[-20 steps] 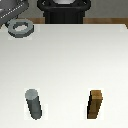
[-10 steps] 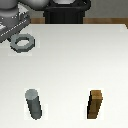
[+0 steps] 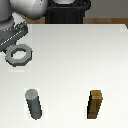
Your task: Put the loop with the handle onto the peg.
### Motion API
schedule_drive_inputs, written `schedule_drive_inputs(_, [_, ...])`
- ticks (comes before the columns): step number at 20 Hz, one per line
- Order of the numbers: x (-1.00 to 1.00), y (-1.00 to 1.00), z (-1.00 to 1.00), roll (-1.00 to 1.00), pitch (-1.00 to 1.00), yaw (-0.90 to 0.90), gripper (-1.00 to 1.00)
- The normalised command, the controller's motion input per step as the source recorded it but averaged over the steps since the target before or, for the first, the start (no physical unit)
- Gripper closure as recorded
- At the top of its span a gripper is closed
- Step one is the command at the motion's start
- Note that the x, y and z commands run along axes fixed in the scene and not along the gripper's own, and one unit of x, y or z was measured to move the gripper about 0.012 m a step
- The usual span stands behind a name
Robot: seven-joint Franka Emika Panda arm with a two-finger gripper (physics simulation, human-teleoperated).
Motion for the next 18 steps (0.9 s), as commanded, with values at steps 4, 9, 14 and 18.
schedule_drive_inputs(4, [0.0,0.0,0.5,0.0,0.0,0.0,1.0])
schedule_drive_inputs(9, [0.0,0.0,0.0,0.0,0.0,0.0,1.0])
schedule_drive_inputs(14, [0.04,0.6,0.0,0.0,0.0,0.0,1.0])
schedule_drive_inputs(18, [0.5,0.0,0.0,0.0,0.0,0.0,1.0])
